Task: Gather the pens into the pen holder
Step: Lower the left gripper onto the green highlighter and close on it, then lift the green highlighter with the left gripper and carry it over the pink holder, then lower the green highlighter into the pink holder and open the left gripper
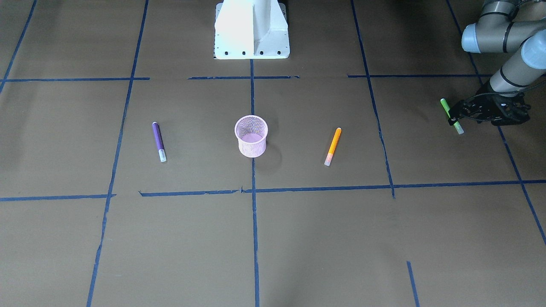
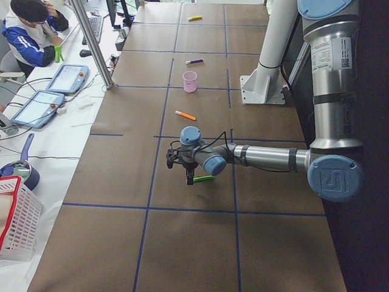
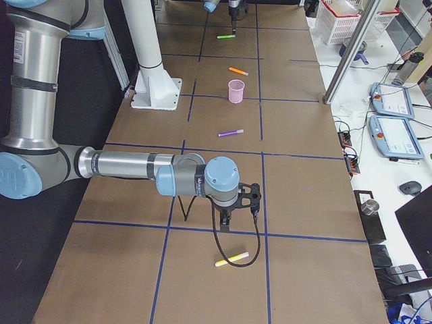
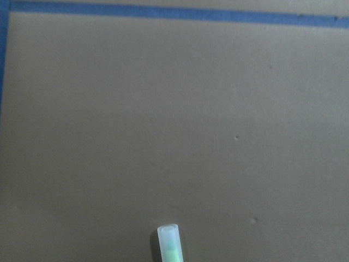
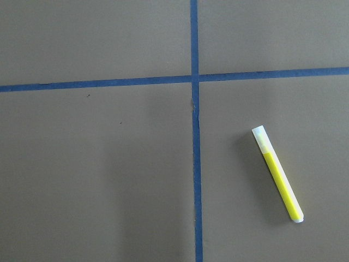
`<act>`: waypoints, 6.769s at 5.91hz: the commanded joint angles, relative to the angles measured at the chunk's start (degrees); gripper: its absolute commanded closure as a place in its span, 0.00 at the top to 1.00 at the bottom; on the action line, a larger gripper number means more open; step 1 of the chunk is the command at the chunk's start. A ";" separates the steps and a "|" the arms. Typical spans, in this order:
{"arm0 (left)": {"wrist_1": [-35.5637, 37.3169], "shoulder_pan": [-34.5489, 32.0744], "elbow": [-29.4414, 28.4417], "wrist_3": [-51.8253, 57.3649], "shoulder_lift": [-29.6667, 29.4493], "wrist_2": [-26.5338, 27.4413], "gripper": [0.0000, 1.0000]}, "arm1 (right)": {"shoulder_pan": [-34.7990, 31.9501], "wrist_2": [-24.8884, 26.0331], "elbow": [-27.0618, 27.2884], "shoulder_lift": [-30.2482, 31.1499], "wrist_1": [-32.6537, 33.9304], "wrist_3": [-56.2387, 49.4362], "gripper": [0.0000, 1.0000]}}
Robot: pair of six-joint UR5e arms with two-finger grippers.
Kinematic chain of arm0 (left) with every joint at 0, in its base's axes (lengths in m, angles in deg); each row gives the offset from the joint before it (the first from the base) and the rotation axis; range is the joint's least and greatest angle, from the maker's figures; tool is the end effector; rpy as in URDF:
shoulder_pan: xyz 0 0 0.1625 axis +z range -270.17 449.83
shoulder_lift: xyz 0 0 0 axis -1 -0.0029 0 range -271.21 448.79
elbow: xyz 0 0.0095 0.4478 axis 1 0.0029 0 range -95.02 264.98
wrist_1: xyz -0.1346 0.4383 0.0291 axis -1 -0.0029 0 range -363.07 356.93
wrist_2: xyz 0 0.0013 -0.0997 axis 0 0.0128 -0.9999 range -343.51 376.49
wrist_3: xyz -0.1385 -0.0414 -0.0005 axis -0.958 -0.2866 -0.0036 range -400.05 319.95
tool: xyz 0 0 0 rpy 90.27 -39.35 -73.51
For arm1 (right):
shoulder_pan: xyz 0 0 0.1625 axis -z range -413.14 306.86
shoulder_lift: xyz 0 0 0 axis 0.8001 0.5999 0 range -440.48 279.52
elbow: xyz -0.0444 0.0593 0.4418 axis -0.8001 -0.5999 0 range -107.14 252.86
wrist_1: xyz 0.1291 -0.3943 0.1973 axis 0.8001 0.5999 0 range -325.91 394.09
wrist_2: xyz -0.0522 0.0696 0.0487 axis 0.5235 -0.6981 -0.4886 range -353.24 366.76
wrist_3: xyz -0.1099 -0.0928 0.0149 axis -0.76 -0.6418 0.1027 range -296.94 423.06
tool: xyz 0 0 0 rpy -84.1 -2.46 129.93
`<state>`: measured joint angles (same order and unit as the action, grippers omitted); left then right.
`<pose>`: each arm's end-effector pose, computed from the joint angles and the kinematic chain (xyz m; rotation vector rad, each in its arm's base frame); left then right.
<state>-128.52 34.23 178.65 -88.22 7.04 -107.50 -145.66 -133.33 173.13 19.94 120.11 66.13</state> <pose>0.2510 -0.4595 0.6927 0.0110 0.7789 -0.0683 0.0427 -0.4629 0.6901 0.0584 -0.8744 0.0622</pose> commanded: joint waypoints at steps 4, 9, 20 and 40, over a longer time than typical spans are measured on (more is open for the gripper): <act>0.03 2.16 -3.75 -0.09 -2.19 -0.03 0.97 | 0.07 0.09 -0.07 -0.05 0.02 0.09 1.00; 0.12 2.25 -3.15 0.00 -2.02 -0.56 0.84 | -0.02 -0.09 0.01 -0.31 0.11 0.18 1.00; -0.22 1.64 5.01 2.01 -4.35 0.23 0.00 | 0.07 -0.09 -0.95 -0.31 0.20 0.18 1.00; -46.72 33.18 -13.07 12.92 -41.66 48.47 0.00 | 0.42 -2.28 -1.04 -1.45 0.11 0.97 1.00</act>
<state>-175.31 66.86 165.86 -75.25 -34.73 -60.25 -145.24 -135.58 172.10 18.45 120.22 67.10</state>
